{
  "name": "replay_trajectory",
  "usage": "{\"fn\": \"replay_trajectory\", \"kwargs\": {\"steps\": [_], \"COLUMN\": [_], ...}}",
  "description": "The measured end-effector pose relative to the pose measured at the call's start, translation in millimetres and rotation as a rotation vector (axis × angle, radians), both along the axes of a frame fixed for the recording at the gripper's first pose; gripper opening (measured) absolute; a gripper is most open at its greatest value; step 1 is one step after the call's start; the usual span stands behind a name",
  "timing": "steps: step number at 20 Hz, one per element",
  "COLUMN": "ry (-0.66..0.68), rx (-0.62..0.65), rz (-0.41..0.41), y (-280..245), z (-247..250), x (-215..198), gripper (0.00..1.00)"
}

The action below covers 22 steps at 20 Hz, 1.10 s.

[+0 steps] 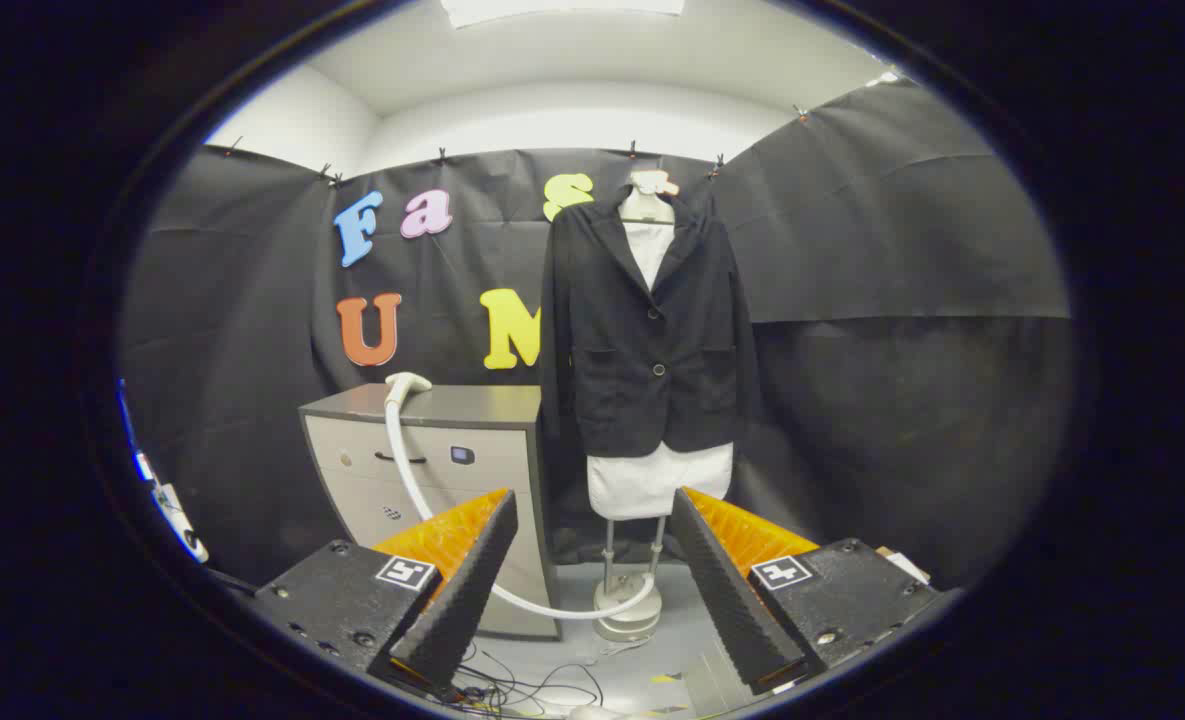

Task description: Iron the clothes twice with a garment steamer, once on the left side and once on the right side.

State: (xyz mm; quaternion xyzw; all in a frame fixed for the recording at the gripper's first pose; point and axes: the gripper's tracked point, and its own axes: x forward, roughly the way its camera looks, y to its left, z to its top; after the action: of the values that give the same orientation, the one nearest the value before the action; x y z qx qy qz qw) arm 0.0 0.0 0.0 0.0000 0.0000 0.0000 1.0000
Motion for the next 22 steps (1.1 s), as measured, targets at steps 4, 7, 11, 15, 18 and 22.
{"fn": "replay_trajectory", "kwargs": {"steps": [4, 7, 11, 15, 18, 22], "ry": [0.012, 0.01, 0.005, -0.009, -0.016, -0.024], "rx": [0.018, 0.024, 0.017, 0.001, -0.015, -0.025], "rz": [0.001, -0.003, 0.0, 0.032, 0.062, 0.148], "y": [6.4, 6.8, 9.2, 22.0, 37.3, 75.3], "z": [3.1, 6.3, 15.9, 39.0, 61.1, 94.1], "x": [3.6, 6.5, 13.0, 35.0, 63.0, 114.0], "gripper": [1.0, 1.0, 1.0, 1.0, 1.0, 1.0]}}
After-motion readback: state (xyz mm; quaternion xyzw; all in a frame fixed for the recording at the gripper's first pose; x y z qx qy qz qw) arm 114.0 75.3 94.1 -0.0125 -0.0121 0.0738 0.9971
